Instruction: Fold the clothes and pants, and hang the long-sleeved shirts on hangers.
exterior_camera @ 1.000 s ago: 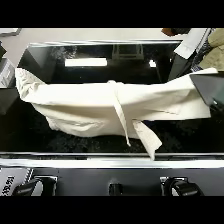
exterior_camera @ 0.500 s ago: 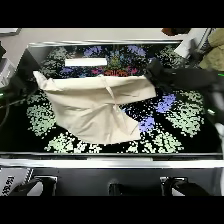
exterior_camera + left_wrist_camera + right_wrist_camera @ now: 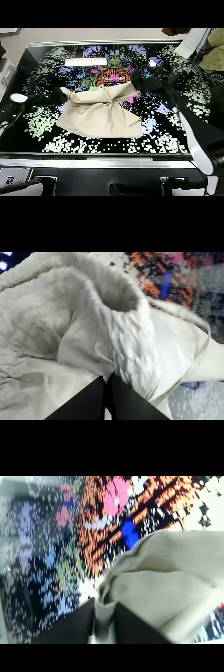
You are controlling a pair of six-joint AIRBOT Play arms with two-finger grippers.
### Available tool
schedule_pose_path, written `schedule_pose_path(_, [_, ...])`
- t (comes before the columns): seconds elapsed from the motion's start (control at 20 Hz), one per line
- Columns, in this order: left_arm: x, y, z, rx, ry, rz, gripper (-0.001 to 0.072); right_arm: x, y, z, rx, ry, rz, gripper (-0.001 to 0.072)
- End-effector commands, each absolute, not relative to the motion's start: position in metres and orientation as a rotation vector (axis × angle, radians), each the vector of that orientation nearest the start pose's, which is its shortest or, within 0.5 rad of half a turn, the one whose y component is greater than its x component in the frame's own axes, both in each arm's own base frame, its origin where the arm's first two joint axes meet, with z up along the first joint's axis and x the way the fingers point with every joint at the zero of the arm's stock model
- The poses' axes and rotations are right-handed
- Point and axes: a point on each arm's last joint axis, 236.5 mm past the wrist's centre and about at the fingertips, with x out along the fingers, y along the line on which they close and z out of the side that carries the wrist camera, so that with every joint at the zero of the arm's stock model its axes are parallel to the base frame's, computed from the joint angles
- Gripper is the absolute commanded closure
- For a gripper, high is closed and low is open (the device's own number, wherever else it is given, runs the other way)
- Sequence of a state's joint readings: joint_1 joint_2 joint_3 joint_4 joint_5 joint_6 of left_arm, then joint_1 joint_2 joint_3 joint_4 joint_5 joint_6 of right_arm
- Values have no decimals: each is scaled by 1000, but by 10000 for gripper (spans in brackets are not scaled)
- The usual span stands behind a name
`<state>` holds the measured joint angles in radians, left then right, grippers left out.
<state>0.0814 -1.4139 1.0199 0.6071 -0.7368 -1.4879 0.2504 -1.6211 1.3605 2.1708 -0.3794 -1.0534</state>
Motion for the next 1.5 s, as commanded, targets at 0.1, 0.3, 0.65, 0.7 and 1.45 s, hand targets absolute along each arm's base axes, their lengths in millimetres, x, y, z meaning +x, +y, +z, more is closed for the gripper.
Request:
schedule_pose_path(0.1, [474, -83, -20, -1018, 996, -104, 244, 555, 186, 32, 1029, 811, 63, 270])
schedule_pose_path(0.3, [457, -31, 13, -1029, 979, -128, 172, 508, 112, 54, 893, 984, 74, 147])
schedule_pose_path(0.65, [376, 69, 17, -1029, 1012, 46, 173, 391, -11, 63, 802, 1240, 49, 35])
schedule_pose_path(0.7, [369, 67, 10, -1034, 1023, 52, 173, 369, -3, 47, 817, 1314, 60, 36])
schedule_pose_path(1.45, [340, 18, -36, -997, 1181, -17, 173, 280, 178, -95, 858, 1515, 77, 56])
